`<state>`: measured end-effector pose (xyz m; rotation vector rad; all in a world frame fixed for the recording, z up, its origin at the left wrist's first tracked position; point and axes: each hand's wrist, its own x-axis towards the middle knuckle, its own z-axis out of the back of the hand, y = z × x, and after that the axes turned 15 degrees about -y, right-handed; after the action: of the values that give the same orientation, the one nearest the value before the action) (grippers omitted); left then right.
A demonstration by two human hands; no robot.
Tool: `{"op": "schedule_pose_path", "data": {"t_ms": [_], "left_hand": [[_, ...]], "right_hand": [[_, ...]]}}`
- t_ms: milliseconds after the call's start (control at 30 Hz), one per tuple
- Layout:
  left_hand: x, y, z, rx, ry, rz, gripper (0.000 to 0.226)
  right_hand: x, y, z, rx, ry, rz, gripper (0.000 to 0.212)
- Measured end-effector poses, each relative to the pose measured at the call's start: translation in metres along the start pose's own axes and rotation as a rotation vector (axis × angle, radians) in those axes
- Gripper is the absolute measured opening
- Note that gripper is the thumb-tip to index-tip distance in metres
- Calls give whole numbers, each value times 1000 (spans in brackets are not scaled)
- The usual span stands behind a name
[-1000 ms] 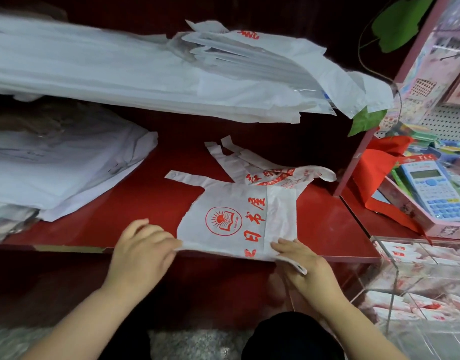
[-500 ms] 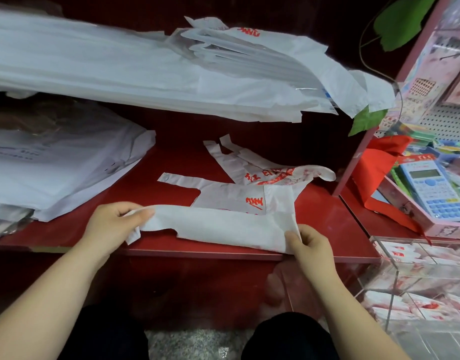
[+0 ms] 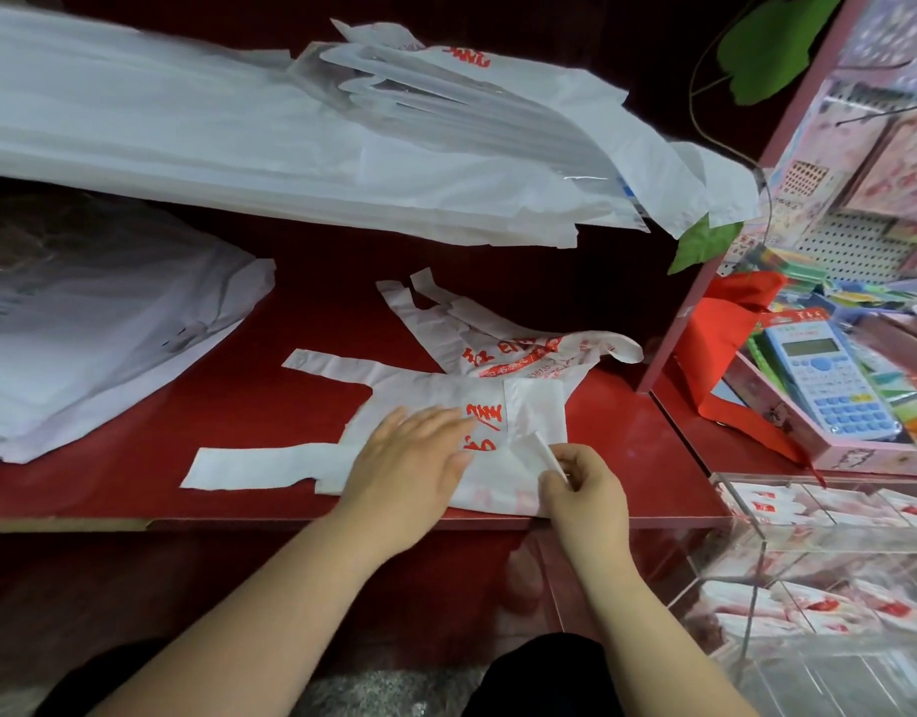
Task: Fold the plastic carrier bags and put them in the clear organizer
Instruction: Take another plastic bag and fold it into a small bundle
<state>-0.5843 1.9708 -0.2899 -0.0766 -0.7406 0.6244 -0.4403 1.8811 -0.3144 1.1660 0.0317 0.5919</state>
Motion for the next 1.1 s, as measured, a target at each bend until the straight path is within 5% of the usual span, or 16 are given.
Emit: {"op": "schedule_pose_path", "data": {"t_ms": [67, 267, 400, 733, 833, 900, 1100], "left_hand": [[2, -7, -20, 36, 157, 41, 42], [5, -8, -36, 109, 133, -26, 38], [6, -9, -33, 156, 183, -4, 36], [8, -18, -30, 190, 195, 52, 47], [0, -32, -32, 85, 263, 9, 74], [-3, -34, -36, 106, 334, 17, 59], [2, -23, -37, 145, 457, 61, 53]], "right_hand": [[-2, 0, 1, -4, 5, 9, 21], [0, 4, -2, 1, -84, -20, 6], [5, -5, -5, -241, -156, 102, 47], [2, -7, -7, -492, -146, 230, 50], [-2, -7, -9, -487, -158, 264, 59], [-3, -7, -8, -540, -133, 253, 64], [6, -12, 2, -639, -159, 177, 32]]}}
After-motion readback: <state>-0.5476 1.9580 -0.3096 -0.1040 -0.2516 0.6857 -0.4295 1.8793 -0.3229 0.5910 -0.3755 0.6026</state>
